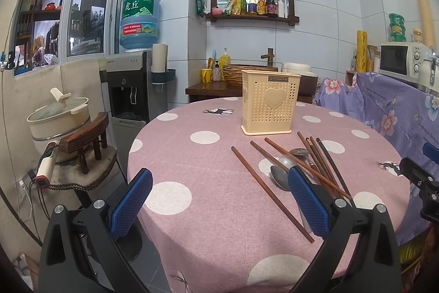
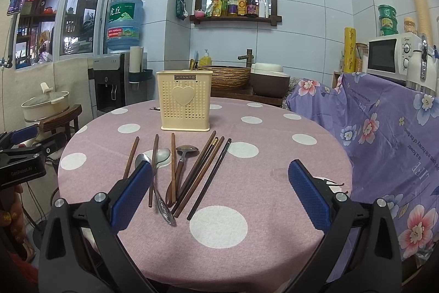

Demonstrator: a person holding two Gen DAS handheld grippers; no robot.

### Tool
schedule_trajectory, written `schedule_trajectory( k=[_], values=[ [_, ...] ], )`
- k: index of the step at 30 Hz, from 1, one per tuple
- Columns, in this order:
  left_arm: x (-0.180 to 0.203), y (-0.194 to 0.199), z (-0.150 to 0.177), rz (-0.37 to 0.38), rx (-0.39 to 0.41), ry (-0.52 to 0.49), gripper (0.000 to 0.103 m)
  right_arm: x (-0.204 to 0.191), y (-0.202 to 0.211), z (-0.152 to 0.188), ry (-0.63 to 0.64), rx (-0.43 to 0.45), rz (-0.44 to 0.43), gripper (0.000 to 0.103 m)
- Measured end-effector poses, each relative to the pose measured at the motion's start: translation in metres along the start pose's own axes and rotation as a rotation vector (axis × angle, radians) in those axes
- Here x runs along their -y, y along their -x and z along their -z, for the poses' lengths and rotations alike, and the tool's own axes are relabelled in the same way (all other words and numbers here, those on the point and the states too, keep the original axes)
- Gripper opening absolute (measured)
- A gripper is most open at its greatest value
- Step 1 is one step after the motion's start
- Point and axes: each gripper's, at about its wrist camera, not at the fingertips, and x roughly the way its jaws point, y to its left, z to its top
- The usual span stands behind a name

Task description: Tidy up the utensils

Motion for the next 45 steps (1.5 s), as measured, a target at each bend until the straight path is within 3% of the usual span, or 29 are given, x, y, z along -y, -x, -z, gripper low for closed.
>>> schedule_trajectory(
  k=[45],
  values=[
    [-0.0009, -0.0037, 0.0081, -0.004, -0.011, -0.003, 0.098, 0.0006, -0.0094, 0.0084, -0.003, -0.009, -0.002, 0.098]
  ],
)
